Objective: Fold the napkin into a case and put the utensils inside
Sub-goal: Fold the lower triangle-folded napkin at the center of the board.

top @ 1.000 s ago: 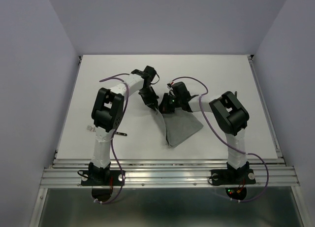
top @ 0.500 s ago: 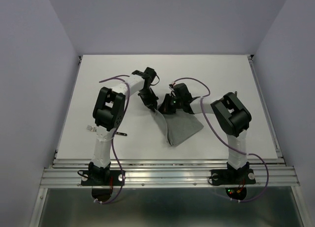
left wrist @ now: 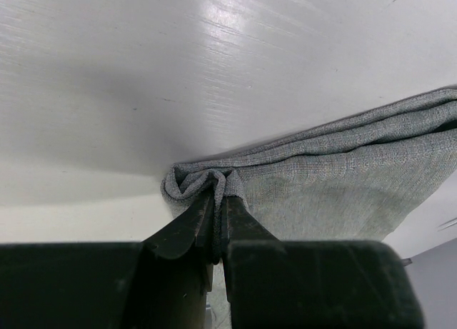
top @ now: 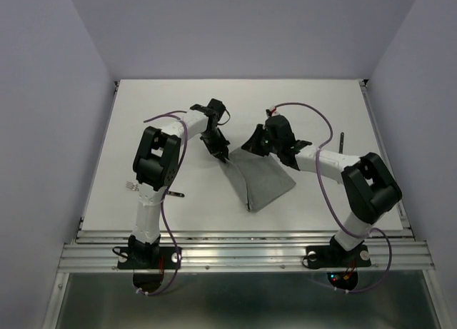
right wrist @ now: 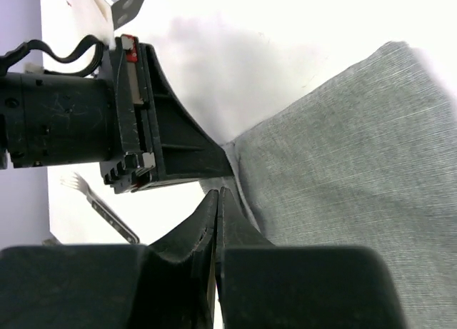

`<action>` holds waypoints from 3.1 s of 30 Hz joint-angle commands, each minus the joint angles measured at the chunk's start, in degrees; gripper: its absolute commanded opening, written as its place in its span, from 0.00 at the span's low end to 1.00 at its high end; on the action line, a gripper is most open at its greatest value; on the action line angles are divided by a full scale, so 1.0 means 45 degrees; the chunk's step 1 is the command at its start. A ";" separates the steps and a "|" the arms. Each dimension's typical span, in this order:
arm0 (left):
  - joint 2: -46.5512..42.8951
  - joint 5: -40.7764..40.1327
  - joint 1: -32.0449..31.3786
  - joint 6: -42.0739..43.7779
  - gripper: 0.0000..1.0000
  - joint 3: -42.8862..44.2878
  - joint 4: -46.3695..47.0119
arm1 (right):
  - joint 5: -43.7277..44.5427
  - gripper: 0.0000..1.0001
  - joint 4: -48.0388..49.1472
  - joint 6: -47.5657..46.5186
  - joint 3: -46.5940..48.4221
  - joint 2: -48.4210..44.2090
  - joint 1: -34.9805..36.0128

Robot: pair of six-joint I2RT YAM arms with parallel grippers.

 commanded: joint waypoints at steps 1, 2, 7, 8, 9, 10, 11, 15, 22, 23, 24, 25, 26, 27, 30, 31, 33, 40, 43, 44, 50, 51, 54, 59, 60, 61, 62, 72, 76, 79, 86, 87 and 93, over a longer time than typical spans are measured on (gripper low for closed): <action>0.0583 -0.0987 -0.0102 0.0057 0.03 -0.0584 0.0137 | 0.0103 0.01 -0.1015 -0.0909 0.0459 -0.0161 -0.0159; 0.0584 -0.0929 -0.0102 0.0038 0.03 -0.0564 0.0137 | -0.0134 0.01 -0.1618 -0.1376 0.0557 -0.0335 -0.0159; 0.0525 -0.0869 -0.0102 0.0096 0.03 -0.0544 0.0059 | -0.1303 0.40 -0.2948 -0.2239 -0.0475 -0.2092 0.0310; 0.0506 -0.0869 -0.0102 0.0077 0.03 -0.0544 0.0059 | -0.1541 0.53 -0.3261 -0.2298 -0.0612 -0.2288 0.0310; 0.0486 -0.0889 -0.0102 0.0076 0.04 -0.0583 0.0059 | -0.1698 0.59 -0.3535 -0.2357 -0.0749 -0.2600 0.0600; 0.0467 -0.0908 -0.0102 0.0076 0.03 -0.0622 0.0078 | -0.1912 0.63 -0.3963 -0.2474 -0.1021 -0.2738 0.0777; 0.0466 -0.0928 -0.0102 0.0057 0.03 -0.0642 0.0078 | -0.1875 0.69 -0.4142 -0.2494 -0.1140 -0.2952 0.0991; 0.0505 -0.0947 -0.0102 -0.0002 0.04 -0.0701 0.0117 | -0.1953 0.79 -0.4553 -0.2378 -0.1492 -0.2955 0.1852; 0.0623 -0.0947 -0.0102 0.0037 0.03 -0.0447 0.0000 | -0.1758 0.79 -0.4241 -0.1889 -0.2078 -0.2311 0.2634; 0.0603 -0.0967 -0.0102 0.0037 0.03 -0.0427 -0.0019 | -0.1564 0.78 -0.4241 -0.1870 -0.2117 -0.2194 0.2750; 0.0584 -0.0967 -0.0102 0.0037 0.03 -0.0427 -0.0039 | -0.1505 0.74 -0.4261 -0.1869 -0.2175 -0.2154 0.2751; 0.0584 -0.0967 -0.0102 0.0037 0.03 -0.0408 -0.0058 | -0.1349 0.73 -0.4299 -0.1869 -0.2157 -0.2096 0.2867; 0.0564 -0.0986 -0.0102 0.0037 0.03 -0.0427 -0.0039 | -0.1367 0.67 -0.4319 -0.1850 -0.2195 -0.2056 0.2869; 0.0564 -0.0987 -0.0102 0.0037 0.03 -0.0427 -0.0039 | -0.1367 0.63 -0.4319 -0.1869 -0.2234 -0.2056 0.2869; 0.0564 -0.0967 -0.0102 0.0037 0.03 -0.0427 -0.0039 | -0.1484 0.46 -0.4144 -0.1811 -0.2390 -0.2095 0.2869; 0.0564 -0.0967 -0.0102 0.0037 0.03 -0.0427 -0.0058 | -0.1542 0.43 -0.4086 -0.1791 -0.2488 -0.2095 0.2869; 0.0564 -0.0967 -0.0102 0.0037 0.04 -0.0427 -0.0058 | -0.1757 0.31 -0.3929 -0.1772 -0.2566 -0.2115 0.2869; 0.0370 -0.1045 -0.0102 0.0096 0.04 -0.0194 -0.0253 | -0.1913 0.01 -0.3616 -0.1459 -0.2879 -0.2368 0.2869; 0.0252 -0.1143 -0.0083 0.0096 0.04 -0.0037 -0.0467 | -0.2051 0.01 -0.3519 -0.1459 -0.2957 -0.2407 0.2577; 0.0232 -0.1201 -0.0102 0.0096 0.04 0.0118 -0.0527 | -0.2128 0.01 -0.3480 -0.1459 -0.2996 -0.2543 0.2440; 0.0134 -0.1377 -0.0122 0.0076 0.04 0.0822 -0.1112 | -0.2693 0.01 -0.3499 -0.1810 -0.3191 -0.3051 0.1814; 0.0173 -0.1416 -0.0122 0.0076 0.04 0.0919 -0.1171 | -0.2811 0.01 -0.3499 -0.1869 -0.3211 -0.3110 0.1621; 0.0232 -0.1494 -0.0122 0.0057 0.04 0.1271 -0.1386 | -0.3338 0.01 -0.3499 -0.2181 -0.3270 -0.3169 0.1288; 0.0544 -0.1494 -0.0219 0.0037 0.04 0.1993 -0.1737 | -0.4255 0.01 -0.3460 -0.2727 -0.3309 -0.2955 0.0722; 0.0622 -0.1494 -0.0239 0.0037 0.04 0.2111 -0.1815 | -0.4374 0.01 -0.3460 -0.2806 -0.3328 -0.2935 0.0720; 0.0681 -0.1514 -0.0278 0.0037 0.04 0.2402 -0.1894 | -0.4472 0.01 -0.3441 -0.2884 -0.3328 -0.2896 0.0604; 0.0720 -0.1533 -0.0317 0.0018 0.04 0.2540 -0.1972 | -0.4685 0.01 -0.3421 -0.2982 -0.3348 -0.2876 0.0487; 0.0838 -0.1728 -0.0532 -0.0060 0.15 0.3518 -0.2304 | -0.5858 0.01 -0.2894 -0.3724 -0.3855 -0.2291 0.0096; 0.0643 -0.1846 -0.0591 -0.0060 0.24 0.3538 -0.2246 | -0.6015 0.01 -0.2523 -0.3784 -0.4167 -0.2018 -0.0040; 0.0623 -0.1866 -0.0630 -0.0060 0.30 0.3693 -0.2226 | -0.6172 0.01 -0.2114 -0.3764 -0.4382 -0.1861 -0.0042; 0.0740 -0.1826 -0.0747 0.0037 0.34 0.4103 -0.2168 | -0.6543 0.01 -0.1040 -0.3413 -0.4988 -0.1783 -0.0432; 0.0759 -0.1826 -0.0805 0.0076 0.36 0.4181 -0.2187 | -0.6640 0.01 -0.0922 -0.3316 -0.5104 -0.1724 -0.0548; 0.0642 -0.2139 -0.0864 0.0291 0.49 0.4592 -0.2149 | -0.6875 0.01 -0.0218 -0.2963 -0.5418 -0.1568 -0.0667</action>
